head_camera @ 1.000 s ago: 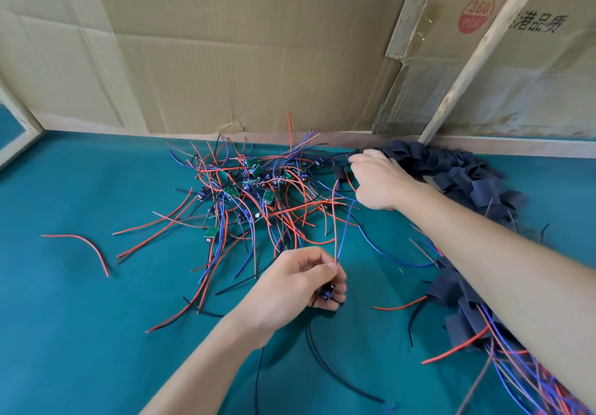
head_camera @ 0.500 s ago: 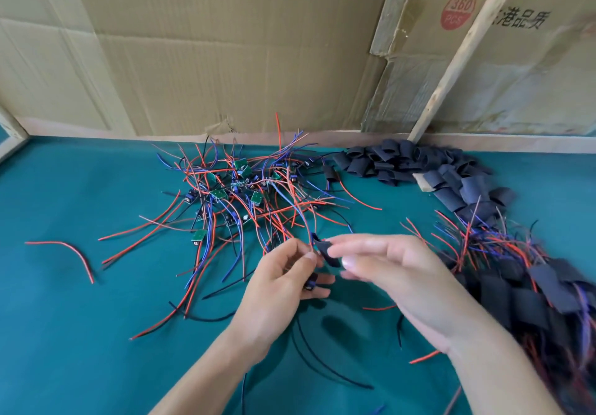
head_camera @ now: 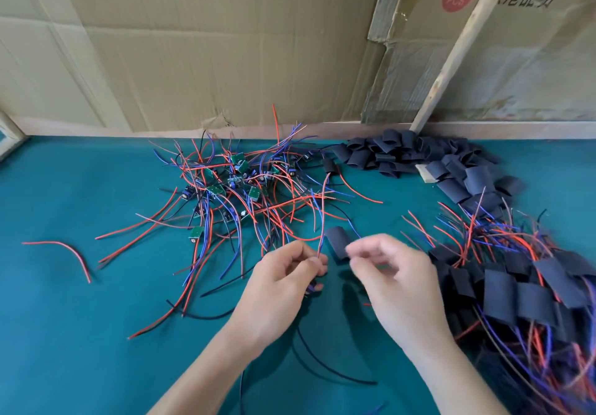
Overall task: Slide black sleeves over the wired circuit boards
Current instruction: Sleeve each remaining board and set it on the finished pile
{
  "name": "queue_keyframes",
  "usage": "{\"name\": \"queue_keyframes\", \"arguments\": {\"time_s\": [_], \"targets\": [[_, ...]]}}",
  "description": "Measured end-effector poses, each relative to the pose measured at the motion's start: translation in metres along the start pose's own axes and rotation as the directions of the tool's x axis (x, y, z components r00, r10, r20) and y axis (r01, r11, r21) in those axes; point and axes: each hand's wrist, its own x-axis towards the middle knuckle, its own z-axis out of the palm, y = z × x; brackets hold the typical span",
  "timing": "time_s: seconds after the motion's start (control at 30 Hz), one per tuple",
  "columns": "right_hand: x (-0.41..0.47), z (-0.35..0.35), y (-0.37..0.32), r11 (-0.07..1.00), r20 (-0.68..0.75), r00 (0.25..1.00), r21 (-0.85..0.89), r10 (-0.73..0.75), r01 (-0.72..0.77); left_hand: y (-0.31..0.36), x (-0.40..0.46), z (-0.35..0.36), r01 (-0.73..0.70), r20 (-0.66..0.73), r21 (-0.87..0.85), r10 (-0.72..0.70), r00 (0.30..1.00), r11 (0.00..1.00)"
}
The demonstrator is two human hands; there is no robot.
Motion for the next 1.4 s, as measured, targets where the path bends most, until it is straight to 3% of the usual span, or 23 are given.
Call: {"name": "queue_keyframes", "arguments": {"time_s": [0.03, 0.07, 0.13, 0.2, 0.3, 0.5, 0.63, 0.73, 0.9, 1.0, 1.17, 1.3, 1.4], "targets": [[0.002, 0.001, 0.003, 0.976, -0.031, 0.994, -0.193, -0.108, 0.1, 0.0, 0.0, 0.001, 0.01, -0.015, 0.002, -0.01, 1.0, 1.0], [0.004, 0.003, 0.005, 0.921, 0.025, 0.981, -0.339, -0.195, 0.192, 0.0, 0.001, 0.001, 0.017, -0.025, 0.004, -0.016, 1.0, 1.0], [0.005, 0.011, 0.006, 0.791, 0.206, 0.956, -0.539, -0.21, 0.29, 0.0, 0.001, 0.0, 0.021, -0.029, 0.012, -0.021, 0.999, 1.0], [0.003, 0.019, 0.006, 0.713, 0.246, 0.947, -0.625, -0.207, 0.318, 0.0, 0.0, 0.0, 0.022, -0.021, 0.031, -0.021, 1.0, 0.999], [-0.003, 0.019, 0.005, 0.793, 0.147, 0.949, -0.523, -0.278, 0.313, -0.001, 0.001, -0.001, 0.035, -0.025, 0.017, -0.035, 0.999, 0.999], [-0.011, 0.011, 0.002, 0.926, -0.011, 0.971, -0.302, -0.24, 0.225, -0.003, 0.001, -0.001, -0.004, 0.023, -0.001, 0.004, 1.0, 1.0], [-0.018, 0.016, -0.003, 0.935, 0.032, 0.963, -0.233, -0.267, 0.267, -0.003, -0.001, 0.001, -0.034, 0.004, 0.0, 0.034, 0.999, 0.999], [-0.021, 0.018, -0.007, 0.95, 0.091, 0.959, -0.139, -0.268, 0.278, -0.001, -0.003, -0.001, -0.093, -0.023, 0.157, 0.098, 0.995, 0.983], [-0.018, 0.012, -0.01, 0.996, 0.212, 0.975, 0.072, -0.07, 0.056, 0.001, -0.005, -0.001, -0.17, -0.045, 0.332, 0.196, 0.98, 0.928], [-0.012, 0.006, -0.011, 0.973, 0.27, 0.961, 0.201, 0.054, -0.111, 0.003, -0.005, -0.001, -0.249, -0.021, 0.396, 0.28, 0.96, 0.884], [-0.005, -0.007, -0.009, 0.901, 0.299, 0.951, 0.388, 0.077, -0.194, 0.004, -0.006, -0.002, -0.362, 0.029, 0.497, 0.401, 0.916, 0.789], [0.006, -0.025, -0.01, 0.728, 0.108, 0.985, 0.664, 0.134, -0.172, -0.001, -0.007, -0.001, -0.396, 0.063, 0.609, 0.455, 0.888, 0.688], [0.011, -0.039, -0.012, 0.661, -0.054, 0.986, 0.748, 0.158, -0.065, -0.002, -0.01, 0.003, -0.423, 0.117, 0.654, 0.468, 0.876, 0.628]]}}
